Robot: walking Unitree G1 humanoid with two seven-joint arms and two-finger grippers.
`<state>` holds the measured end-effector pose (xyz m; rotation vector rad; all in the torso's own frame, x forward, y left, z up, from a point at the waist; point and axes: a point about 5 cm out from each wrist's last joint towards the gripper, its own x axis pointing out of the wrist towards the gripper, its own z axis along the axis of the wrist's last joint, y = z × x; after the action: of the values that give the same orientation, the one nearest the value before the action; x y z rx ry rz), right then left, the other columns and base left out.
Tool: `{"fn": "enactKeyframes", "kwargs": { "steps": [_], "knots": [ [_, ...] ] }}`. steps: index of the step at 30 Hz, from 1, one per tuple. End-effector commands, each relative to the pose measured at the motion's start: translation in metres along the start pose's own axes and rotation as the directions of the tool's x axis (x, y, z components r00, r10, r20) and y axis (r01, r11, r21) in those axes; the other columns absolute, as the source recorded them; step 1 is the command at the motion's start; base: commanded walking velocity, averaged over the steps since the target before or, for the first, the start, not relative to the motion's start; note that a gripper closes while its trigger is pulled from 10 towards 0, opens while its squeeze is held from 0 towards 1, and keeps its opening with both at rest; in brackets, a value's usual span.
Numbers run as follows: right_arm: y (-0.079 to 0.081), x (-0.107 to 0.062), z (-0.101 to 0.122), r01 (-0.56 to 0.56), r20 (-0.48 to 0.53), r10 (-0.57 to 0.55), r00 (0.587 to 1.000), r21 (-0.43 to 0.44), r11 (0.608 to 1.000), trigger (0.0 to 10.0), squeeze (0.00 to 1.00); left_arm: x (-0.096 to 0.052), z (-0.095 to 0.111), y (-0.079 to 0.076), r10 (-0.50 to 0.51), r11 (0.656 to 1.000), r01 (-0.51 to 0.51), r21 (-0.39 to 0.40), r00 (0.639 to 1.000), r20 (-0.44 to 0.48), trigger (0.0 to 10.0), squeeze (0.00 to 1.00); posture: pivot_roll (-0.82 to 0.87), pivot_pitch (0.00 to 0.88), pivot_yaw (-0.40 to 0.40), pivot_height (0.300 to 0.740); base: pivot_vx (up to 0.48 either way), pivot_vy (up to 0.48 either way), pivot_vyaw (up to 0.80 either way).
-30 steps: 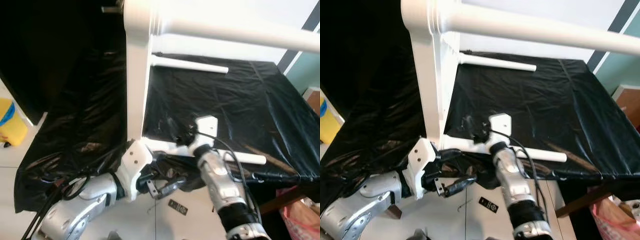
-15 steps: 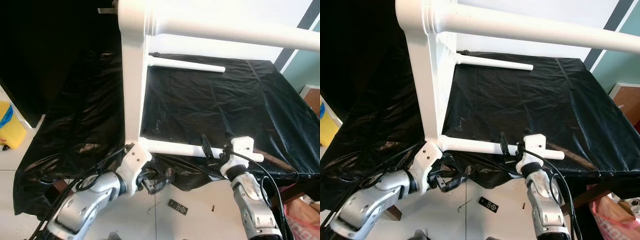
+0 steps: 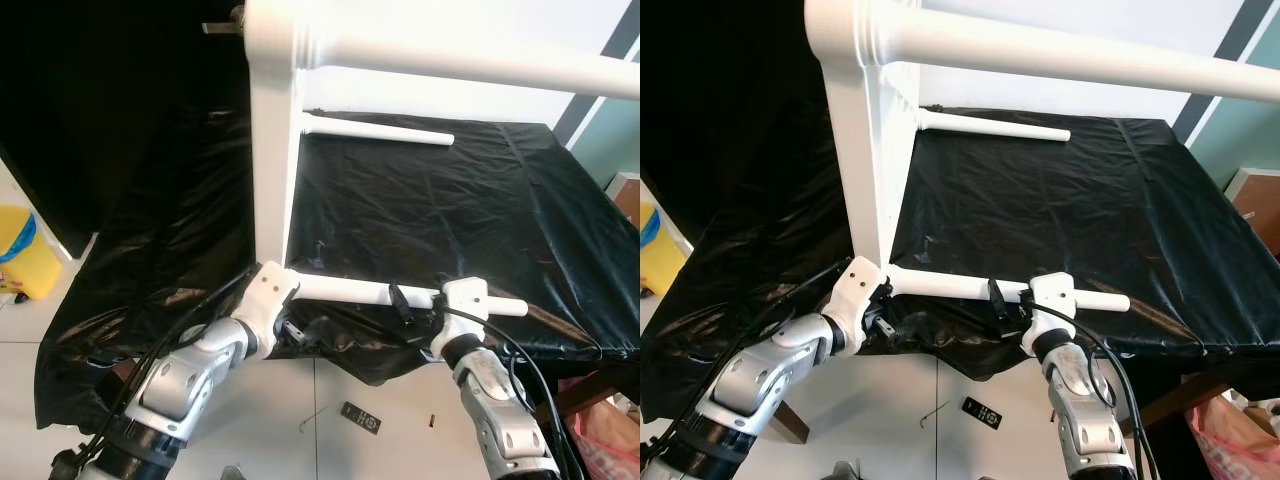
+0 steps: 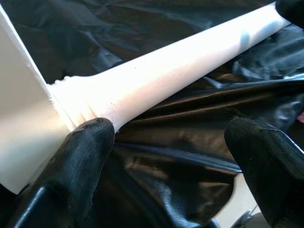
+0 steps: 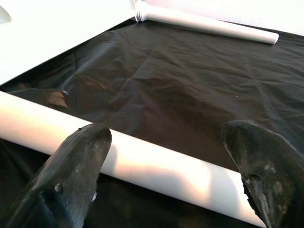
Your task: Building children table
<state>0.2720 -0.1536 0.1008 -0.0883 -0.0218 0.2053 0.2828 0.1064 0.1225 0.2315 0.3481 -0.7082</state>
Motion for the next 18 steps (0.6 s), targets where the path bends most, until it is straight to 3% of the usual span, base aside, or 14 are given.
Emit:
{"fn": "enactKeyframes", "kwargs": {
  "steps": [1, 4, 7, 13, 18],
  "knots": [
    [0.001, 0.003, -0.003, 0.001, -0.029, -0.001, 1.0, -0.006, 1.0, 10.0, 0.0, 0.001, -0.011, 0.012, 0.118, 0.993, -0.119, -0.008, 0.991, -0.056, 10.0, 0.0, 0.04, 0.05, -0.054, 0.74, 0.0, 0.0, 0.0],
    [0.003, 0.009, 0.0, -0.012, -0.023, 0.012, 1.0, -0.003, 1.0, 10.0, 0.0, -0.001, -0.007, 0.015, 0.13, 0.992, -0.13, 0.006, 0.991, -0.036, 10.0, 0.0, 0.05, 0.055, -0.057, 0.74, 0.0, 0.0, 0.0],
    [-0.003, 0.003, 0.005, 0.01, 0.0, -0.01, 1.0, 0.0, 1.0, 10.0, 0.0, -0.009, 0.002, 0.009, 0.101, 0.995, -0.101, 0.001, 0.995, 0.025, 10.0, 0.0, 0.06, 0.058, -0.065, 0.74, 0.0, 0.0, 0.0],
    [-0.006, -0.001, 0.007, 0.021, 0.012, -0.021, 1.0, -0.01, 1.0, 10.0, 0.0, -0.013, 0.005, 0.006, 0.085, 0.996, -0.086, 0.017, 0.995, 0.047, 10.0, 0.0, 0.06, 0.058, -0.067, 0.74, 0.0, 0.0, 0.0],
    [-0.028, -0.02, 0.009, 0.161, 0.026, -0.16, 0.987, -0.057, 0.985, 10.0, 0.0, -0.022, 0.019, -0.015, -0.041, 0.999, 0.042, -0.005, 0.989, 0.139, 10.0, 0.0, 0.06, 0.064, -0.082, 0.74, 0.0, 0.0, 0.0]
  ]
}}
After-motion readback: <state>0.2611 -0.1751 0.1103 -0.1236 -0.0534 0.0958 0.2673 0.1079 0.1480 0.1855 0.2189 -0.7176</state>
